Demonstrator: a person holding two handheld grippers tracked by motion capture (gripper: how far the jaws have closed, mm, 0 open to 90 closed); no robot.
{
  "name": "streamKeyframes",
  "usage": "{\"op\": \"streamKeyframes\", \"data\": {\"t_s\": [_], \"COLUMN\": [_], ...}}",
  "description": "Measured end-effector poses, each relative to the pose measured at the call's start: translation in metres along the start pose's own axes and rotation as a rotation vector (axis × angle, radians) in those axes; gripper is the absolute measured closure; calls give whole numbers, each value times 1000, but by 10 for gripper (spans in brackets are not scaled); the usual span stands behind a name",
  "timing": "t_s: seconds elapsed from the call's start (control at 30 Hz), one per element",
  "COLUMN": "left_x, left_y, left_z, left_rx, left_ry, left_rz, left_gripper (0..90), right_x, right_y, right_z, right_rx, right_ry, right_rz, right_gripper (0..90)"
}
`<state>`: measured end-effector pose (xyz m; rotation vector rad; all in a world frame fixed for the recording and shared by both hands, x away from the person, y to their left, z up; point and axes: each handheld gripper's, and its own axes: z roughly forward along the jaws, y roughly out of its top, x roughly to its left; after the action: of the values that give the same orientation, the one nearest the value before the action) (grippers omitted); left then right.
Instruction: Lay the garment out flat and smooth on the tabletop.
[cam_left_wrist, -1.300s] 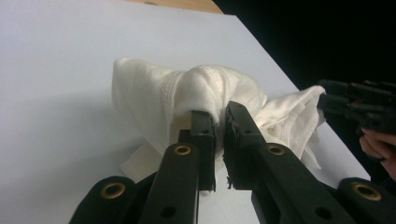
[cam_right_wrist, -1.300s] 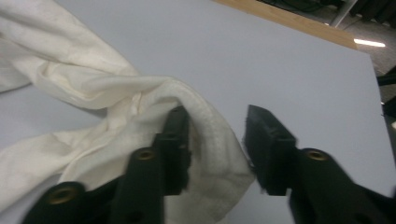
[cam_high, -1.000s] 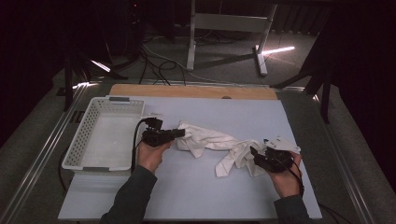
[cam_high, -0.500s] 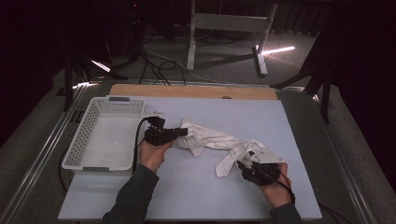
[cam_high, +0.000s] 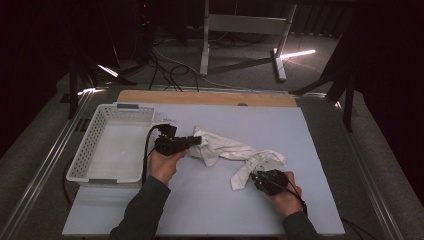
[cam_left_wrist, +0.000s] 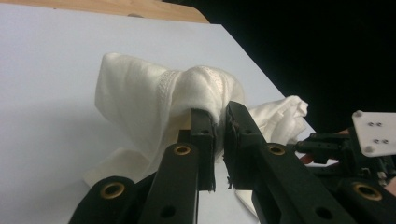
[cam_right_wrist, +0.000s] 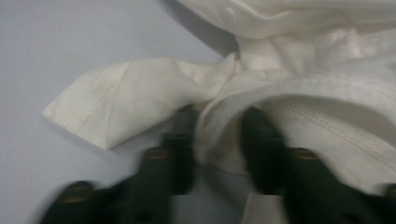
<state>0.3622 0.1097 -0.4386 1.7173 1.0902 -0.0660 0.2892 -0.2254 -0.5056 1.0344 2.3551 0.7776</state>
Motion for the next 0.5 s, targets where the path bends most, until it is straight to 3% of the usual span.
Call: {"op": "streamKeyframes", "data": {"t_s": [0.07,0.27,0.5], "left_x": [-1,1,5], "left_y": [1,4,7], "left_z": [-1,-12,-22], "left_rx": [-2,-24,-45], "left_ry": [1,-1,5], "left_rz": [0,-10,-31], "left_gripper": [836,836,836], "right_x": [-2,-16,-48], "right_y": [1,1,-10], "right_z": [-2,-33,-66], "right_rx": [-3,-75,-135], "right_ry": [-13,-69,-125], "right_rz": [0,19,107], "right_gripper": [860,865,868]}}
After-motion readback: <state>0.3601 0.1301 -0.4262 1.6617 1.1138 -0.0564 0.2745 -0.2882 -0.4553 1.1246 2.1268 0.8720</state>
